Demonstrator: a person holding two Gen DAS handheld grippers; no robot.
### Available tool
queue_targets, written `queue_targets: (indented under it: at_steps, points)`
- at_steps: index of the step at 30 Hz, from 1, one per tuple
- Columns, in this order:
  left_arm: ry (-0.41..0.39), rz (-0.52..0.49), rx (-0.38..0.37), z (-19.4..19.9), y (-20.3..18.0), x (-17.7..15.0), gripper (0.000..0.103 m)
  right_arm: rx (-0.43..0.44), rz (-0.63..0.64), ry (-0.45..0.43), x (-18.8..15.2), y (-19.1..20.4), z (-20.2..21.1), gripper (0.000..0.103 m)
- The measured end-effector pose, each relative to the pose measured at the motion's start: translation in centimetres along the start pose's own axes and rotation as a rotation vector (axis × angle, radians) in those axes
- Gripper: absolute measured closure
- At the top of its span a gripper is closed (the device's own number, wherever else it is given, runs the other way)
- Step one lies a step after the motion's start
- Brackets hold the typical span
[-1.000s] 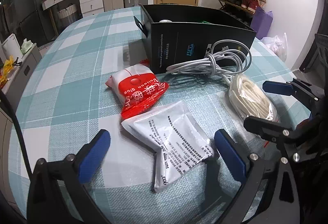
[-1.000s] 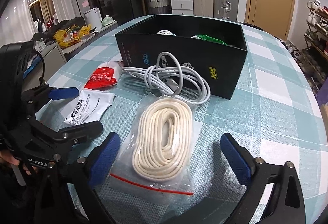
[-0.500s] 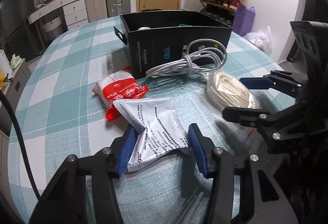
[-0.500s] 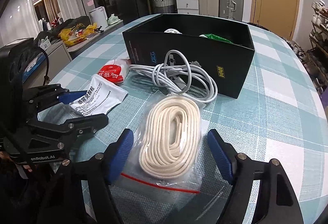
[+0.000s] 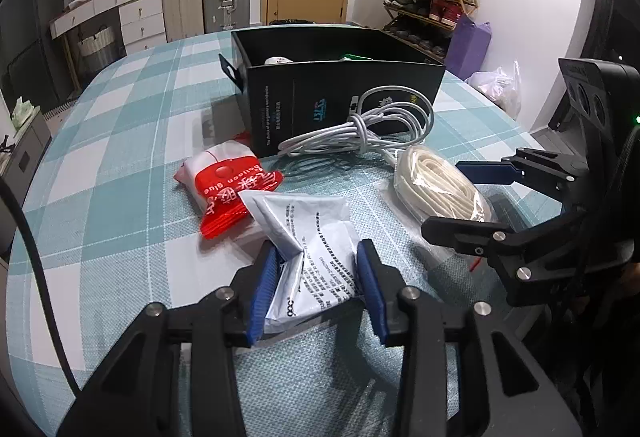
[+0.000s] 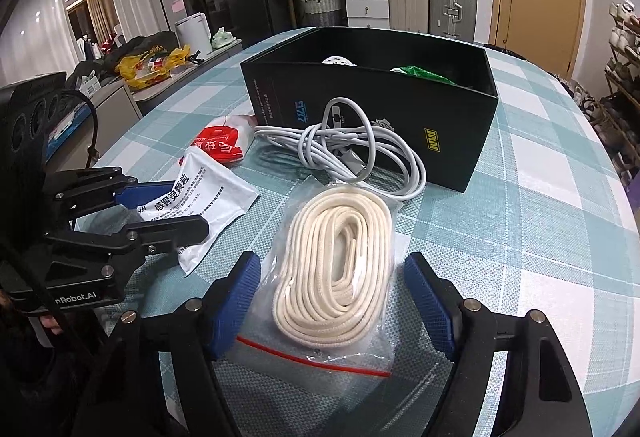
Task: Organize soft objects
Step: 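Grasp the white printed sachet with the left tool while the right tool grasps the bagged rope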
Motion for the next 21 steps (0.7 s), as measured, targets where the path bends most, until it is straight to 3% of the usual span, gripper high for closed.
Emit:
queue_targets:
  at_steps: [2,7,17,21]
  points:
    - [0.003,0.01,0.013,-0.2,0.2,0.0,0.048,0.001,0.001,0.0,0.0,0.0,0.0,0.026]
    - [0.013,0.01,0.018,-0.4,0.0,0.0,0.043,0.003,0.001,0.0,0.0,0.0,0.0,0.026]
    - [0.034,-0.037,0.064,-0.9,-1.1,0.0,0.041,0.004,0.002,0.0,0.0,0.1,0.0,0.026]
    - [0.033,-0.066,0.072,-1.0,-1.4,0.0,0.048,0.003,0.008,-0.003,0.0,0.2,0.1,0.026]
Point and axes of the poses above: each gripper's, at about its wrist camera, not at the fingertips, and z roughly against the way its jaws point, y to its left, x to its top, the point moved 4 cm from there along -z, roughly the way its jaws point, and after that the axes turned 4 degrees about -y, right-handed, at the moved point
